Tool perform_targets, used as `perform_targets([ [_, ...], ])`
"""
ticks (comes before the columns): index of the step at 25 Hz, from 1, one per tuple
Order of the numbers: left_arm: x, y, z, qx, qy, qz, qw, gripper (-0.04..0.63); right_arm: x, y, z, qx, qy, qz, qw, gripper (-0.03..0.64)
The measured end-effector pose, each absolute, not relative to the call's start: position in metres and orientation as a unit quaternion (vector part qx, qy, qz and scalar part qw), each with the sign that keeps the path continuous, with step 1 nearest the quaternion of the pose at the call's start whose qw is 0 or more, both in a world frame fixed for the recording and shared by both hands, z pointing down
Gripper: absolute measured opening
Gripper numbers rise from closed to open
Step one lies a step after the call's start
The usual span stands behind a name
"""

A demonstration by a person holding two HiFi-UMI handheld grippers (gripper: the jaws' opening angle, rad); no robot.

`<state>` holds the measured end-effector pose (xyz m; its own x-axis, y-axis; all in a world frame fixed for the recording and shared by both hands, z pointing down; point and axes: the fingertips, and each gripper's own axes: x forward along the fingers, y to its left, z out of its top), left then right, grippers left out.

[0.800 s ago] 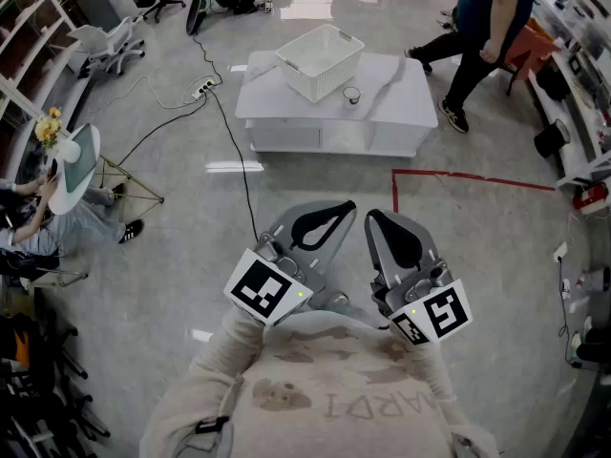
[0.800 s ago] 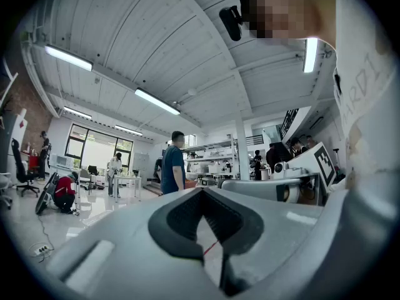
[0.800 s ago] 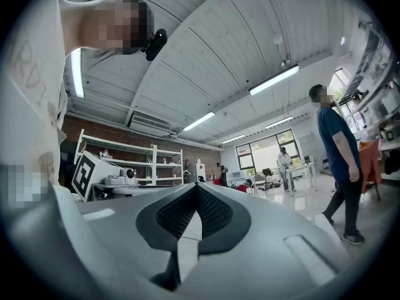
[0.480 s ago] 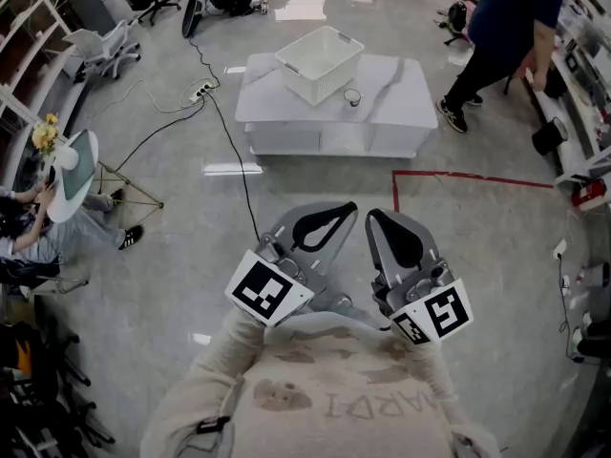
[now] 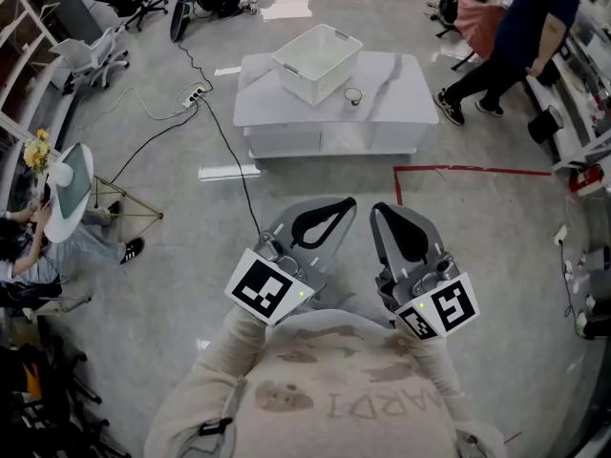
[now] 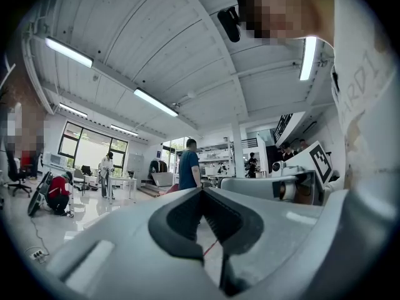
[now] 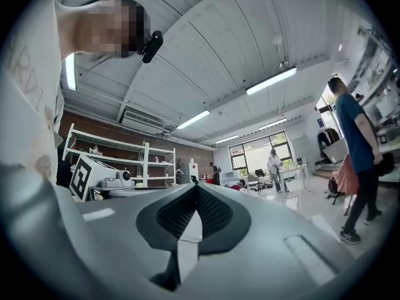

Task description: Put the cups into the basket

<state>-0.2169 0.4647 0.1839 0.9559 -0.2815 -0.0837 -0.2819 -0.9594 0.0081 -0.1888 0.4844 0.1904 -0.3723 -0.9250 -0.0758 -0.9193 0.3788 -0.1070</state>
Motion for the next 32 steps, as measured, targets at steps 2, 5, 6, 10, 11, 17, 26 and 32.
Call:
perform_targets([
  [2,-0.221,0.456,0.188,-0.99,0.137,0.039,0.001,0.002,-0.191,0.479,0.193,-0.568,0.821,-0.017,0.055,0.026],
  [5,-0.217,0.445,0.191,-0.991,0.125,0.041,0.004,0.002,-0.189,0.473,0.197,-0.579,0.814,-0.022,0.053,0.026],
  [6,-0.214,0.443,0.193,-0.992,0.121,0.04,0.001,0.002,-0.186,0.471,0.2,-0.581,0.811,-0.027,0.053,0.026],
  [10,-0.195,0.421,0.198,-0.992,0.121,0.03,-0.007,0.002,-0.162,0.448,0.203,-0.587,0.806,-0.037,0.065,0.026],
  [11,-0.19,0.414,0.199,-0.992,0.124,0.03,-0.008,0.002,-0.155,0.44,0.204,-0.586,0.806,-0.037,0.066,0.026],
  [17,-0.141,0.363,0.205,-0.989,0.143,0.029,-0.007,0.001,-0.099,0.387,0.208,-0.575,0.815,-0.031,0.067,0.028],
  [26,-0.037,0.296,0.195,-0.982,0.186,0.035,-0.001,0.002,0.009,0.316,0.199,-0.531,0.844,-0.034,0.071,0.035],
  [32,0.008,0.272,0.198,-0.975,0.219,0.023,0.01,0.002,0.06,0.288,0.2,-0.503,0.86,-0.034,0.076,0.043],
])
